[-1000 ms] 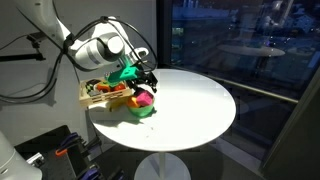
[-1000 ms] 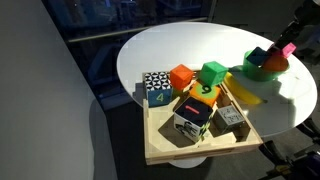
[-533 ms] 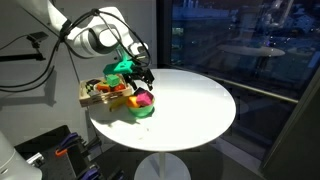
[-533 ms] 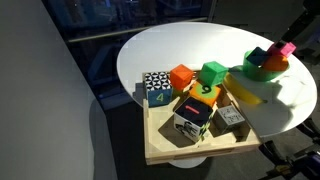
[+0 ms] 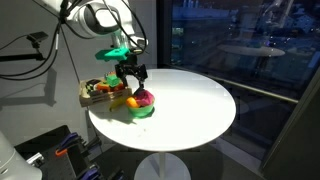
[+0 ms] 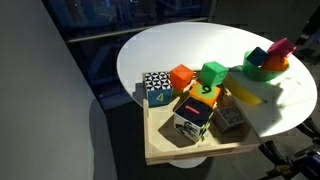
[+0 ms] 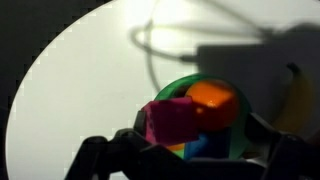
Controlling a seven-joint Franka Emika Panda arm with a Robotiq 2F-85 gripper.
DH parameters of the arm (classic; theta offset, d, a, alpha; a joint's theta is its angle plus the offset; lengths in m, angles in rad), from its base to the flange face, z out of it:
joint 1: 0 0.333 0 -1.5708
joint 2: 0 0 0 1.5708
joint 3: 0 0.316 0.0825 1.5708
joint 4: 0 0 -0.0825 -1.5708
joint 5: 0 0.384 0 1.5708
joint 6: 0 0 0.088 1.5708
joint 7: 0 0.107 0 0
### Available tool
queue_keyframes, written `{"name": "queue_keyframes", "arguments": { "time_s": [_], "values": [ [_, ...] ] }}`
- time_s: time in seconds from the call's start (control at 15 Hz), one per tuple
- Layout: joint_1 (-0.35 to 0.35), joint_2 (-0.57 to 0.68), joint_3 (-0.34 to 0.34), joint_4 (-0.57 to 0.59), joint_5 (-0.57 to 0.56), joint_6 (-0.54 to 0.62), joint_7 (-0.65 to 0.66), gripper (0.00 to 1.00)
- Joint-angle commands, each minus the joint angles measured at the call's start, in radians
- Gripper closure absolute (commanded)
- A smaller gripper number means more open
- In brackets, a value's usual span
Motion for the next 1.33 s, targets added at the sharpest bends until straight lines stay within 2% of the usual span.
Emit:
{"name": "queue_keyframes", "arguments": {
  "time_s": [0.0, 0.2, 0.4, 1.0, 1.27],
  "values": [
    [0.003, -0.022, -0.004, 0.060, 0.046, -0.176, -0.048, 0.00],
    [0.001, -0.041, -0.006, 0.086, 0.057, -0.299, -0.054, 0.00],
    [0.000, -0.079, -0.010, 0.090, 0.066, -0.356, -0.057, 0.00],
    [0.000, -0.230, -0.049, 0.053, 0.110, -0.359, -0.092, 0.00],
    [-0.001, -0.214, -0.045, 0.061, 0.089, -0.347, -0.075, 0.00]
  ]
}}
